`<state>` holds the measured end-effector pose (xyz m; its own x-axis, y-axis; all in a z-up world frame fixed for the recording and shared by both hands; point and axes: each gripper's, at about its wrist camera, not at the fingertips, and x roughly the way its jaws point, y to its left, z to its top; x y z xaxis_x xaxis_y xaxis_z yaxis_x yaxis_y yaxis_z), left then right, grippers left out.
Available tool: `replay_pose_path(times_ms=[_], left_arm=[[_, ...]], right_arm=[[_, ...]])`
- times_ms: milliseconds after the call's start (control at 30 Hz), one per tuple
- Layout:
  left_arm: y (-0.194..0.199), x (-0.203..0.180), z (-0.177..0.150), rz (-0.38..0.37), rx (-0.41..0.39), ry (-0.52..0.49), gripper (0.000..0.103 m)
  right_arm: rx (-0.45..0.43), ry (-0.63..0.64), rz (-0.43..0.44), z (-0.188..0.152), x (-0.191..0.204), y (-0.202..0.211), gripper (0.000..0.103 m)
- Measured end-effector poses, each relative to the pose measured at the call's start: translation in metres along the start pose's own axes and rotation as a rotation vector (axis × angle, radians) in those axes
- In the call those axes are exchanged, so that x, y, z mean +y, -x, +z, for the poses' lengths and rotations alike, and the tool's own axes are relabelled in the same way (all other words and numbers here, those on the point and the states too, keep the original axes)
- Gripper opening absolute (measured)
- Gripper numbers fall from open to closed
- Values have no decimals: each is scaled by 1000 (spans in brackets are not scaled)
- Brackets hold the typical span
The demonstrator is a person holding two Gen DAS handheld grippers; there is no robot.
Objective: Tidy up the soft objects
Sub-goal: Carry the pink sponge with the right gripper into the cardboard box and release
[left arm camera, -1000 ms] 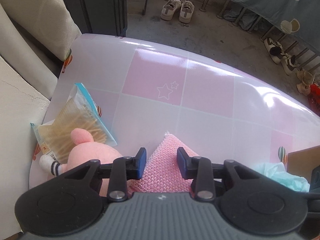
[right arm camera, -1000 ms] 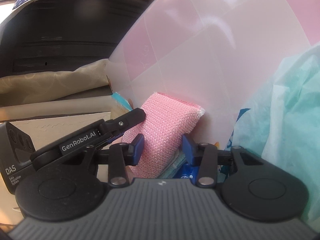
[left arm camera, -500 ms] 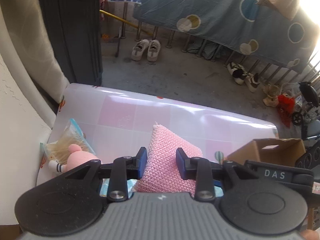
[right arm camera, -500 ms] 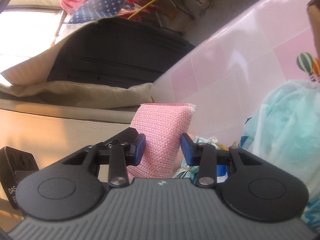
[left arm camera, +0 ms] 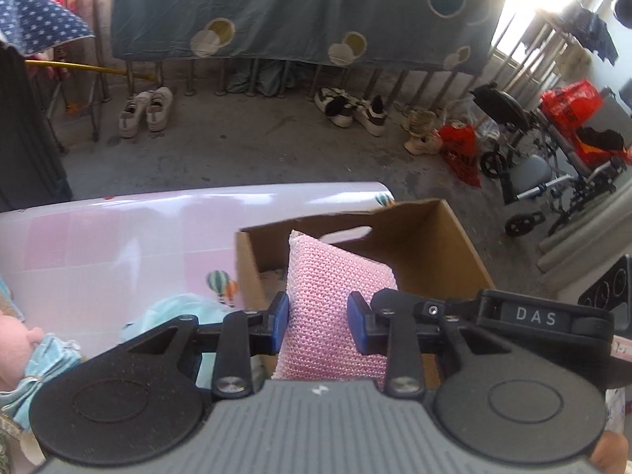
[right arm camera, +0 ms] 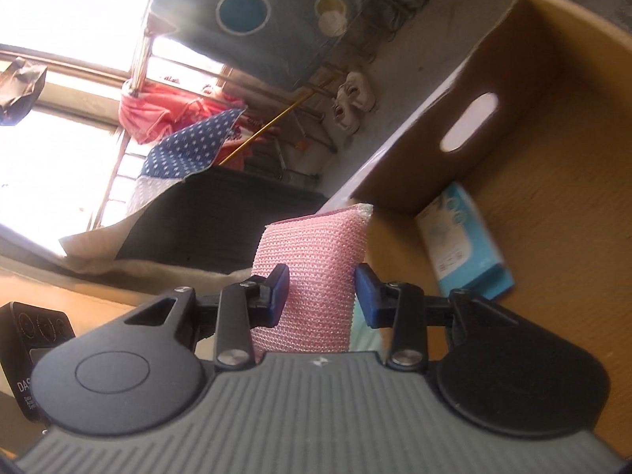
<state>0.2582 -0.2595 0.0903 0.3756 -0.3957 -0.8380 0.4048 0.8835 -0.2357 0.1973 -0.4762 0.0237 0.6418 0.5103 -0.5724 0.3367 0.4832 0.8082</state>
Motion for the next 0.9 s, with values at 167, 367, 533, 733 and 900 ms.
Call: replay_pose_path(times_ms=[167,367,533,733,900], left_arm=[[-63,-42,-2,-32,83,-35,33],[-132,-52,-1,20,150,-29,37],[-170,-42,0,94,206,7,43],[-158,-28,5,96,163,28,50],[-145,-30,10,104,135,29,53]], right_arm=[[-22,-49,-64,30,-65,9,36],[8,-21,-158,69,-107,-29,36],[59,81,-257,78,-111,-76,35],[72,87,-331,77,-116,-100,35],[66,78,-339,80,-118,-113,35]])
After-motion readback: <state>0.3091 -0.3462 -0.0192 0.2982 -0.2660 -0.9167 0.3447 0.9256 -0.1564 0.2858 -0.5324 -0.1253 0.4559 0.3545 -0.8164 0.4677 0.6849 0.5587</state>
